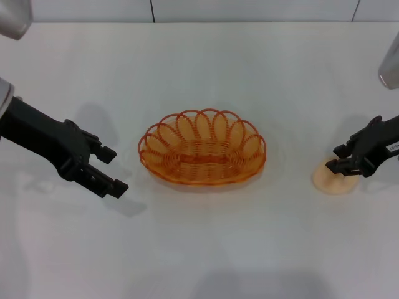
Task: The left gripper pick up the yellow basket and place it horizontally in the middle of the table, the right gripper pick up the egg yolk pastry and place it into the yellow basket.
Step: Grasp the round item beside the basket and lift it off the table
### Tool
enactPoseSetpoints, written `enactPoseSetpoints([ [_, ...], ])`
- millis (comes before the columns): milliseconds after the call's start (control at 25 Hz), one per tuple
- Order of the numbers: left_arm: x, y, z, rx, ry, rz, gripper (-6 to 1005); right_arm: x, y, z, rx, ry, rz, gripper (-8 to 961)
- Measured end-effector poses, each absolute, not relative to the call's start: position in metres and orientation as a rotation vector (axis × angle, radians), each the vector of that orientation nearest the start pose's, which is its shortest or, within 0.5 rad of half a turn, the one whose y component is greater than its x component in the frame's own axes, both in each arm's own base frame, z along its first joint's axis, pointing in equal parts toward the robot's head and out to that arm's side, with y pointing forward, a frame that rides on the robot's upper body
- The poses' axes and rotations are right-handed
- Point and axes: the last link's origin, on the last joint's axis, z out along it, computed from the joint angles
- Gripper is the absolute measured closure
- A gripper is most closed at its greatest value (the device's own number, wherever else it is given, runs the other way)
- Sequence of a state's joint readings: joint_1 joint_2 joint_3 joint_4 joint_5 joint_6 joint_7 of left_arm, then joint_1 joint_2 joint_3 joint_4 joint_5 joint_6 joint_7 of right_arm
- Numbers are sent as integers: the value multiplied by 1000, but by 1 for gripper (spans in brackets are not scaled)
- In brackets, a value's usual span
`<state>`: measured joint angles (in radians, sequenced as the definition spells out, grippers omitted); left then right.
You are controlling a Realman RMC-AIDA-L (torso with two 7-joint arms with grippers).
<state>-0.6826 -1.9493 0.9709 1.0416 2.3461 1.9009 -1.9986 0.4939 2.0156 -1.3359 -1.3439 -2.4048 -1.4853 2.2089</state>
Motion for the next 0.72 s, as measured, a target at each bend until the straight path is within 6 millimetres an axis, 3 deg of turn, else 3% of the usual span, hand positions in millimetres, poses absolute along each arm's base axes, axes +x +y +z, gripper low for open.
enactPoseSetpoints([
  [440,-213,344,60,-3056,-806,203,111,209,347,9,-2751,636,-400,663],
  [720,-212,346,62,-3046,-815,177,111,209,348,9,-2734,641,-431,712],
])
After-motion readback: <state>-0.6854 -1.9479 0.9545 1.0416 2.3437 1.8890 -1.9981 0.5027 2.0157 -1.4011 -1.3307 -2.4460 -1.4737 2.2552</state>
